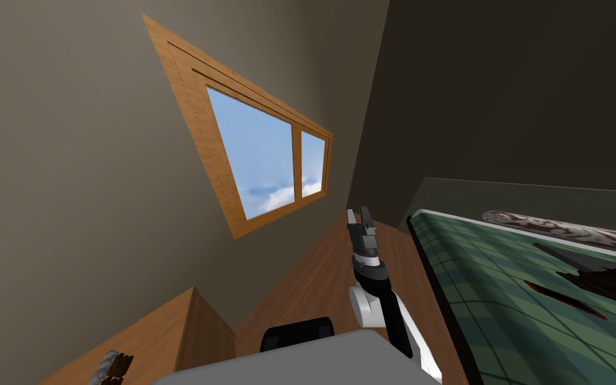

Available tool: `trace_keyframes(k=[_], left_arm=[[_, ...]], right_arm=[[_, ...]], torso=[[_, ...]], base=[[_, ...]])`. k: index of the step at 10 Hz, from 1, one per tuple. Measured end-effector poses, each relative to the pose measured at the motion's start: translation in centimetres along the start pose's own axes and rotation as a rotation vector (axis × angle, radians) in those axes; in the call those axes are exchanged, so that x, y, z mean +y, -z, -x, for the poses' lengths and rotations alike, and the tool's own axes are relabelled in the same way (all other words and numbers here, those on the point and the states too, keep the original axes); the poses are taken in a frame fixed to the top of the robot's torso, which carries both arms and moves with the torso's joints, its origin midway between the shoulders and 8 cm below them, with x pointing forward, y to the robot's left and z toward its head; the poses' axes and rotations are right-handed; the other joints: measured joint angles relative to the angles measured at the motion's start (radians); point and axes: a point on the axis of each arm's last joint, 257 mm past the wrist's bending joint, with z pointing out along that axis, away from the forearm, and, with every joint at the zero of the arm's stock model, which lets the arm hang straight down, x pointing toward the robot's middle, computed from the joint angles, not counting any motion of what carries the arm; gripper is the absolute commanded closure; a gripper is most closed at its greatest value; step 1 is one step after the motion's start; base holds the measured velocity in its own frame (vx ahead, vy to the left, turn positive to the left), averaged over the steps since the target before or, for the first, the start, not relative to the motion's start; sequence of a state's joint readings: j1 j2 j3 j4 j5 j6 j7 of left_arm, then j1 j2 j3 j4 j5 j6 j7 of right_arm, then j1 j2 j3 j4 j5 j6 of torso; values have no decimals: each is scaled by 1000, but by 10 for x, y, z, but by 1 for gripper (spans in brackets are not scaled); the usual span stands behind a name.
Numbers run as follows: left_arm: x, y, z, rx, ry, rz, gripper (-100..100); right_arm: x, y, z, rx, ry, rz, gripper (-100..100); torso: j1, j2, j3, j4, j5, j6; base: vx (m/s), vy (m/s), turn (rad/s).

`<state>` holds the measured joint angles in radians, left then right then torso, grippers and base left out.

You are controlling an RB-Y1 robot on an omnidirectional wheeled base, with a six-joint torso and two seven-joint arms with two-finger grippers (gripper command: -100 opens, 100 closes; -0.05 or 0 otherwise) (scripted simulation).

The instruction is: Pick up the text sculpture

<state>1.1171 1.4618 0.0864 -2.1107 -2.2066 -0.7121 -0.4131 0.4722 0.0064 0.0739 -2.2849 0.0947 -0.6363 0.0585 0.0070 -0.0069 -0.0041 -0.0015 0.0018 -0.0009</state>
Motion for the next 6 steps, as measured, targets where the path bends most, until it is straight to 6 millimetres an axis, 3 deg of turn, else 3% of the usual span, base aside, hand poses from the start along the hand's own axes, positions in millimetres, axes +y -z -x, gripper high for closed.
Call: trace_keyframes(k=[1,2,6], left_arm=[[0,0,-1,1,-7,-2,0],[0,0,-1,1,-6,-2,-100],[-20,-18,7,2,36,-6,-100]], right_arm=[[0,0,0,0,0,0,0],[0,0,0,0,0,0,0],[0,0,0,0,0,0,0]], torso=[[-4,3,2,1,-1,0],[-7,6,3,1,-1,0],[-9,8,5,2,-2,0]], base=[[9,10,0],[4,-5,-114],[-2,-14,-86]])
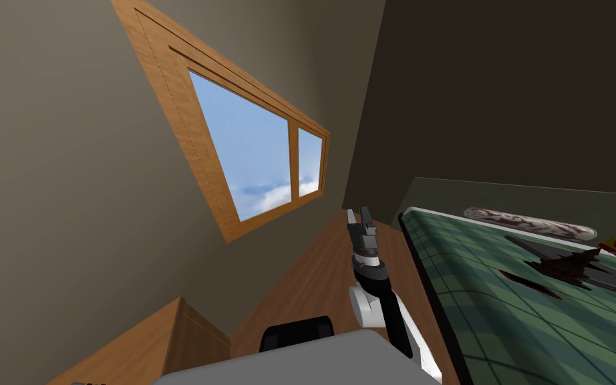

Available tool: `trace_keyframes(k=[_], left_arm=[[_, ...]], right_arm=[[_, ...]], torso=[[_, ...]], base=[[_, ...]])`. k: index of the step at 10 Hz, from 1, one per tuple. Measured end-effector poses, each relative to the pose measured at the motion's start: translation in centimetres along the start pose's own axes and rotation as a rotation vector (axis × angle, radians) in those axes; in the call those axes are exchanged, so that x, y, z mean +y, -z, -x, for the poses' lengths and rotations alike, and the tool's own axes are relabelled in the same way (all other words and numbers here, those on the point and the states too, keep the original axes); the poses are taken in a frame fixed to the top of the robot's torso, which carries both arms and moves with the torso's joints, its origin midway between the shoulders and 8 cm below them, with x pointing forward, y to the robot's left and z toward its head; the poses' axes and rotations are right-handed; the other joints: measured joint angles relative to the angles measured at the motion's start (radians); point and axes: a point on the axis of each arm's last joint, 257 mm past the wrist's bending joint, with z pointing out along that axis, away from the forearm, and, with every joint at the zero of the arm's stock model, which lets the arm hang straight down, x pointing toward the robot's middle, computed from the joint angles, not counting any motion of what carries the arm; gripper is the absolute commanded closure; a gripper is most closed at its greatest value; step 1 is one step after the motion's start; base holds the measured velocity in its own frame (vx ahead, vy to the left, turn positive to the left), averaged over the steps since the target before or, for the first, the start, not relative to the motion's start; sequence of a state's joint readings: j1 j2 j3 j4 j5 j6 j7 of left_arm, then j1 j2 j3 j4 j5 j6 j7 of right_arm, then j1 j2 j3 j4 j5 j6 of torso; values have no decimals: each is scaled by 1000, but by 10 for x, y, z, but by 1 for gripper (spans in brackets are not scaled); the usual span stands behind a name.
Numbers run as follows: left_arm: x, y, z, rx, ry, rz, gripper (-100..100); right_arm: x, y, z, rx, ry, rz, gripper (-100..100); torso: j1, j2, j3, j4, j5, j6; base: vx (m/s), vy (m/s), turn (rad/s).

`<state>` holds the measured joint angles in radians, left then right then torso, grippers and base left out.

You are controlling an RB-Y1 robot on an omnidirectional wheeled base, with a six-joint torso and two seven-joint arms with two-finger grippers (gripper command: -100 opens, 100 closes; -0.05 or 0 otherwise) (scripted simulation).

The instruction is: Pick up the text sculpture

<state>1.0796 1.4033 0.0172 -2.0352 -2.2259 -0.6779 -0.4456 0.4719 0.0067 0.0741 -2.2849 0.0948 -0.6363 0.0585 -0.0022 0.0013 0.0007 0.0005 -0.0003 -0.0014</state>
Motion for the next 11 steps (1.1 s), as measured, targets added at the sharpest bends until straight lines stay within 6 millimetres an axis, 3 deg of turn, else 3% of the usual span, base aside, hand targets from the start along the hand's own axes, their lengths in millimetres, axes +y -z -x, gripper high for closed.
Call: trace_keyframes(k=[1,5,6,7,10,11], left_arm=[[0,0,0,0,0,1,100],[0,0,0,1,-2,1,100],[0,0,0,1,-3,2,0],[0,0,0,1,-3,2,100],[13,14,-5,1,-32,3,100],[14,15,-5,0,-32,1,0]], right_arm=[[0,0,0,0,0,0,0],[0,0,0,0,0,0,0],[0,0,0,0,0,0,0],[0,0,0,0,0,0,0],[0,0,0,0,0,0,0],[0,0,0,0,0,0,0]], torso=[[0,0,0,0,0,0],[1,-1,-1,0,1,0],[1,-2,-1,-1,1,0],[1,-2,-1,-1,1,0],[1,-2,-1,0,1,-1],[1,-2,-1,0,1,-1]], base=[[0,0,0],[0,0,0],[0,0,0],[0,8,114],[2,14,104],[0,0,0]])
